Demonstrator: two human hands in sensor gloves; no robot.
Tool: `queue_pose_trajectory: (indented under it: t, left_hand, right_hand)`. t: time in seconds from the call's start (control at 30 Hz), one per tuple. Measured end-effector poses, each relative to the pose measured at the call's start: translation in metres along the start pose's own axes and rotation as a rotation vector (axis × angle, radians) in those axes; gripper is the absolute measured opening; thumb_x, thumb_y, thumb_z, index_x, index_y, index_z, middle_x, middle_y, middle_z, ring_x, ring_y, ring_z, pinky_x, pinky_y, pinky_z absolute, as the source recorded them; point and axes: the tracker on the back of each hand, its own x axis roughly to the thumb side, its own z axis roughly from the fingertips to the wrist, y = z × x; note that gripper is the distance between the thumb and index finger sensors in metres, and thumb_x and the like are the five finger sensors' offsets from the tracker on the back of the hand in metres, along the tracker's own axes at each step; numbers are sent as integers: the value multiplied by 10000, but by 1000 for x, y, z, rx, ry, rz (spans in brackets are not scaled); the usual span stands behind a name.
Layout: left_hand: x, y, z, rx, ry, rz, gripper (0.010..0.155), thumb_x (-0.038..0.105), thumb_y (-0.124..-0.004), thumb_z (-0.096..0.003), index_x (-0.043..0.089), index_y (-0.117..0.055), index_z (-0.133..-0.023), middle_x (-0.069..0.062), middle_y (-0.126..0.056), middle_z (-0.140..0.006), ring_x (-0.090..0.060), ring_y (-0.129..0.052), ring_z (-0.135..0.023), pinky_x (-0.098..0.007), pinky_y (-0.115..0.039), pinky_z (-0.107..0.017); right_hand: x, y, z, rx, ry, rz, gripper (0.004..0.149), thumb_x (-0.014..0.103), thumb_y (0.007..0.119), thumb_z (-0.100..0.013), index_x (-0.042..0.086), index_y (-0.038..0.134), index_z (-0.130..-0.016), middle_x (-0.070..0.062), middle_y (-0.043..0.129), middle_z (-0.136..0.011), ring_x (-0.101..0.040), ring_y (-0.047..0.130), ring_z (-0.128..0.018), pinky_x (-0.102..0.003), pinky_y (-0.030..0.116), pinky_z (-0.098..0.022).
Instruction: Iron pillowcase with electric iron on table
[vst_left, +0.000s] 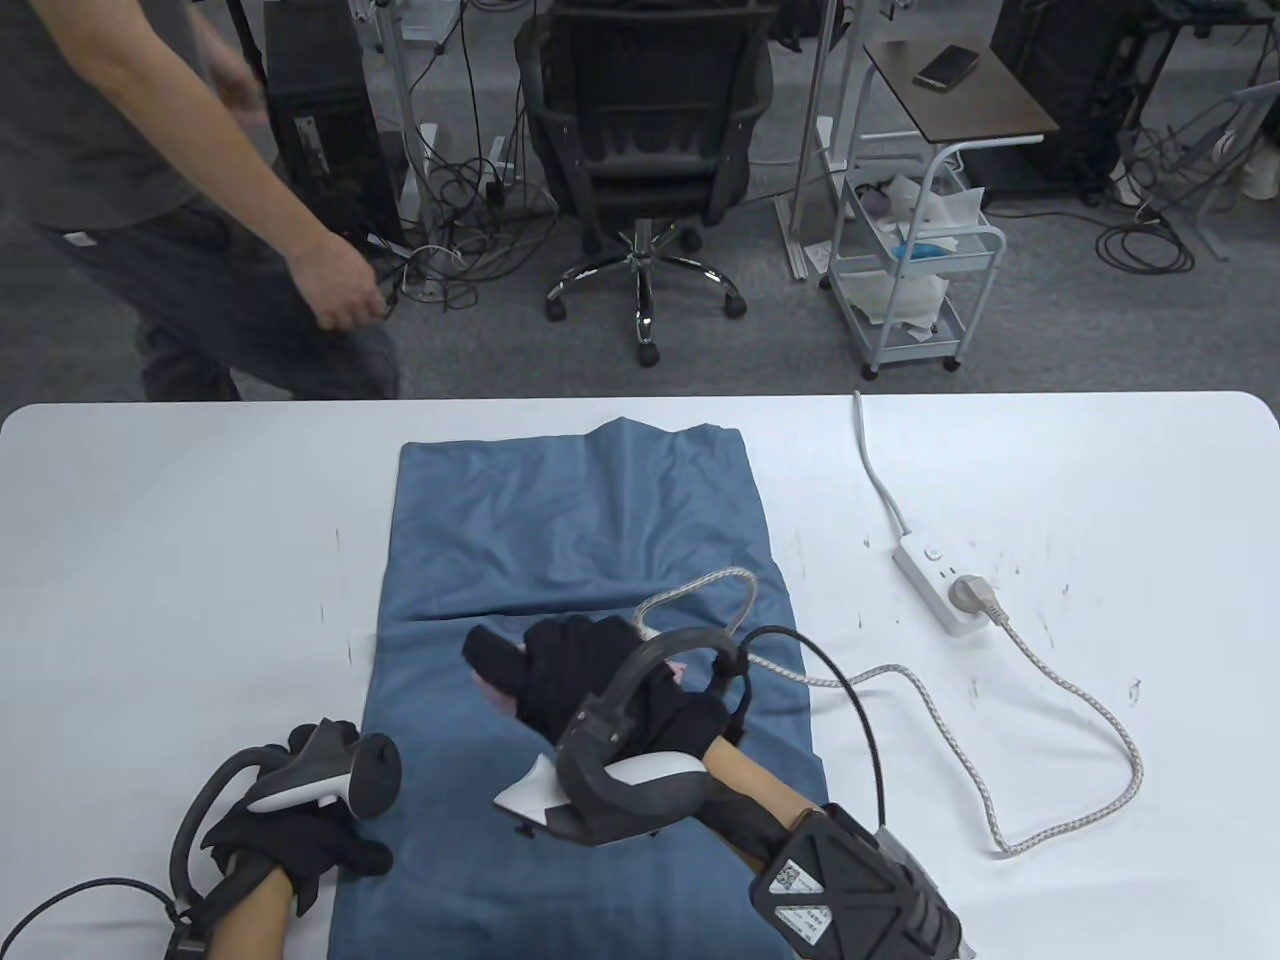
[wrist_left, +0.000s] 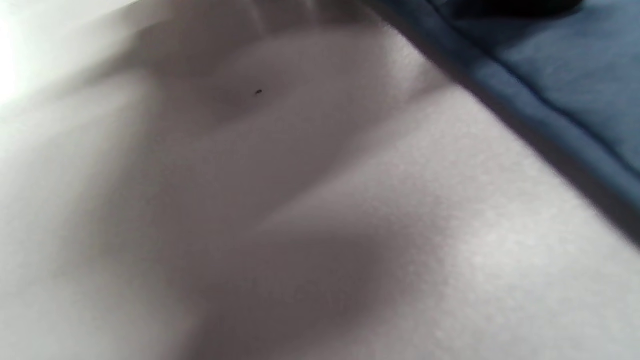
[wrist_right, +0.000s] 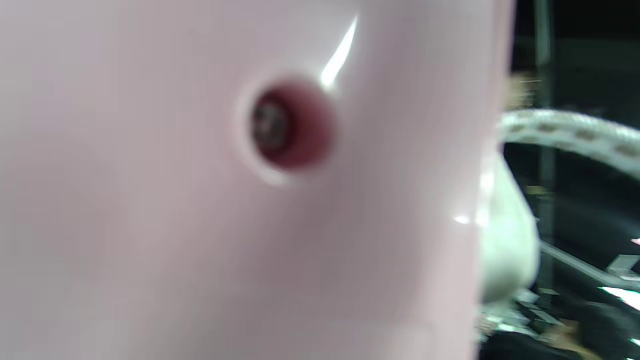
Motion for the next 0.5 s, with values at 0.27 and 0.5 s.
queue_pose_trajectory:
  t: [0.27, 0.5]
  left_hand:
    - [-2, 0, 0, -9, 0, 13, 1102, 693, -602, -376, 179, 40, -1109, -262, 26, -1165, -573, -84, -1035, -668, -246, -740]
    - [-4, 0, 0, -18, 13, 11, 1097, 688, -598, -379, 190, 61, -1100, -278, 57, -1145, -580, -72, -1027, -672, -242, -737]
  right_hand:
    - [95, 75, -9, 11, -233, -248, 649, 469, 648, -501, 200, 478, -1067, -77, 898, -755, -134, 954, -409, -301, 876, -338]
    - [81, 114, -10, 17, -79, -268, 654, 467, 613, -524, 163, 436, -1075, -77, 863, -769, -135, 939, -428, -307, 868, -352]
